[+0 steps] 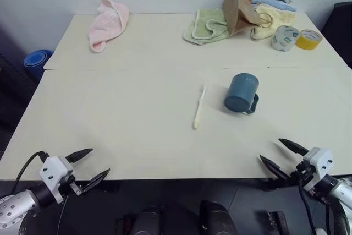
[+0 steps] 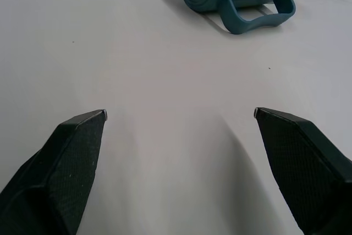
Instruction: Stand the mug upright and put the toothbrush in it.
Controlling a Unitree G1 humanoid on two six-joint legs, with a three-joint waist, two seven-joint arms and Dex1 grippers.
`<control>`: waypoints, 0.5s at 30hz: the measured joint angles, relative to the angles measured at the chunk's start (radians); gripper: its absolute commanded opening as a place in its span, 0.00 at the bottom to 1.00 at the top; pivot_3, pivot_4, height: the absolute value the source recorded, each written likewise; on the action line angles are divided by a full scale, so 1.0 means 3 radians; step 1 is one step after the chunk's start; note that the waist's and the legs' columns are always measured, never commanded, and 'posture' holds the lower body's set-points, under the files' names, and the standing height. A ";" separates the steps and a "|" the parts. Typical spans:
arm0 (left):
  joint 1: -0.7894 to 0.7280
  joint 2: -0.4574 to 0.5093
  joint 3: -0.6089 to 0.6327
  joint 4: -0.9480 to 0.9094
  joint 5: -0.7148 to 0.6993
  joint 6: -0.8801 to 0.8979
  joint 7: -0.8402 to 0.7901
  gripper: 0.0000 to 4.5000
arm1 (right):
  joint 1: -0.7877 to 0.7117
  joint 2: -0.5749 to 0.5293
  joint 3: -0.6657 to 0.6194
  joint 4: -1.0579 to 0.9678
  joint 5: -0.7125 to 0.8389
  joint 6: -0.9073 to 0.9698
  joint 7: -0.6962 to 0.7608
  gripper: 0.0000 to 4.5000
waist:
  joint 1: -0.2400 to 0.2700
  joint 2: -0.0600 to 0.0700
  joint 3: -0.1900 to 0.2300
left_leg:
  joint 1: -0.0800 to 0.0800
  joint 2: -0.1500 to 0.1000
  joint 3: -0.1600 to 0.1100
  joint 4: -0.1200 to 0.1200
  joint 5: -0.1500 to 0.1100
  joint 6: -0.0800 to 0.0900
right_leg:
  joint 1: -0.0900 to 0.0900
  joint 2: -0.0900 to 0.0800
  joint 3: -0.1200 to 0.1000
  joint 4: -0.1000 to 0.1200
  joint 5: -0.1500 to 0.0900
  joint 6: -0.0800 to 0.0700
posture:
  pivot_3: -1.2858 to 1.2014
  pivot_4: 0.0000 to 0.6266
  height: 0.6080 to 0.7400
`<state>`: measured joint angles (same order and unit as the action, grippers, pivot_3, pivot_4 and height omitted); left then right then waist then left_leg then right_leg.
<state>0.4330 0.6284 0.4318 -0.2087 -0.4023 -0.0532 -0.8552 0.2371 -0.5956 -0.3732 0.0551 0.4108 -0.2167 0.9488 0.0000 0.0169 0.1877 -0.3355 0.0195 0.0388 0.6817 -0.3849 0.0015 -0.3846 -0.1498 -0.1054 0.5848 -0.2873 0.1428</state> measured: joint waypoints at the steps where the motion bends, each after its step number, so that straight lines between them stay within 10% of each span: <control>1: -0.0009 0.0000 -0.0001 -0.0012 -0.0004 0.0009 0.0005 1.00 | -0.0007 0.0000 0.0005 -0.0014 0.0000 0.0010 0.0000 0.99 | -0.0001 0.0000 0.0000 | 0.0000 0.0000 0.0000 0.0000 0.0000 0.0000 | 0.0000 0.0000 0.0000 0.0001 0.0000 0.0000 | 0.52 0.24 1.00; 15: -0.0115 -0.0026 -0.0067 -0.0113 -0.0092 0.0189 0.0041 1.00 | -0.0076 0.0001 0.0038 -0.0052 0.0007 0.0071 -0.0015 0.99 | -0.0002 0.0000 0.0000 | 0.0000 -0.0011 0.0003 0.0001 0.0000 0.0000 | 0.0000 0.0001 0.0000 0.0011 0.0001 0.0001 | 0.52 0.24 1.00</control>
<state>0.3984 0.6206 0.4116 -0.2426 -0.4300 0.0034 -0.8429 0.2144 -0.5952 -0.3618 0.0394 0.4129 -0.1952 0.9443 -0.0005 0.0169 0.1877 -0.3355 0.0161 0.0397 0.6820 -0.3849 0.0015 -0.3846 -0.1495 -0.1055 0.5882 -0.2871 0.1431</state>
